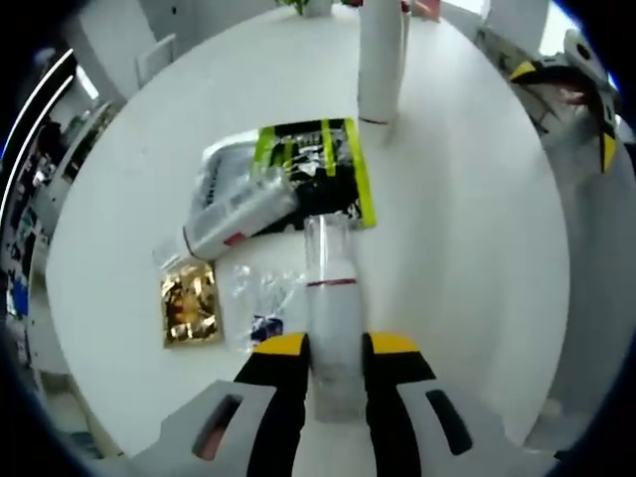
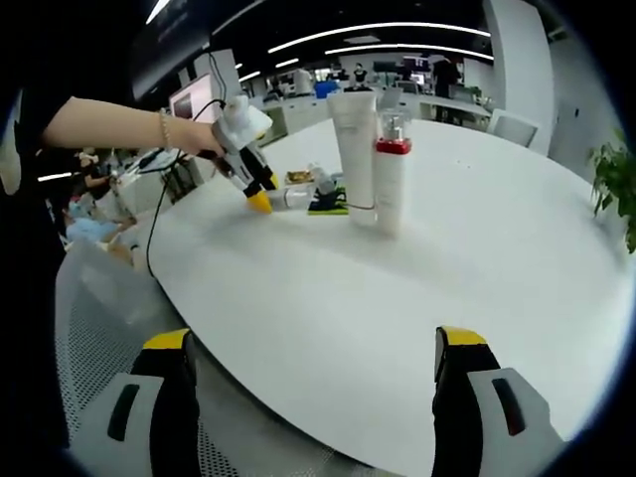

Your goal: Arrange the skincare products in the storage area until every visible bottle or jar stands upright without overlapping.

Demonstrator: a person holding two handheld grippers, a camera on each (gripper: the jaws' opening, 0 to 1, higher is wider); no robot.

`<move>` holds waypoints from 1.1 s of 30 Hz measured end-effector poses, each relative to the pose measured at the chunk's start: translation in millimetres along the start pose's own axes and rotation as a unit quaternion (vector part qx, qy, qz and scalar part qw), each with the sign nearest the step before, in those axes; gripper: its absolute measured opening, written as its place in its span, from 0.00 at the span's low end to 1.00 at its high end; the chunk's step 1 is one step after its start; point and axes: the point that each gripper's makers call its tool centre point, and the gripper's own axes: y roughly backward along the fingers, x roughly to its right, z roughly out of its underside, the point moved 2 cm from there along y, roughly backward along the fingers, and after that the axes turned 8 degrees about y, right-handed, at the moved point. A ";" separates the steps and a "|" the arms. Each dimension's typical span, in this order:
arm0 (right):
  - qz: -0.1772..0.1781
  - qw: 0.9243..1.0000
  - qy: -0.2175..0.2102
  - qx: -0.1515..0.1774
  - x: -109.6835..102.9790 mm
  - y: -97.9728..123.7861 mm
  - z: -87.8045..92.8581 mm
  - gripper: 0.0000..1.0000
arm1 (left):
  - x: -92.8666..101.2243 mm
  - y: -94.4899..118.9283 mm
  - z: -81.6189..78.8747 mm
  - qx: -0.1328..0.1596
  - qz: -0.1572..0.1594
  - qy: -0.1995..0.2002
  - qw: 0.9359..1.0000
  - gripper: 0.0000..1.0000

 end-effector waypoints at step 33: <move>-0.016 0.996 -0.070 0.059 7.2 1.9 -13.1 0.97 | 56.7 71.2 -40.1 0.240 0.152 0.282 0.916 0.25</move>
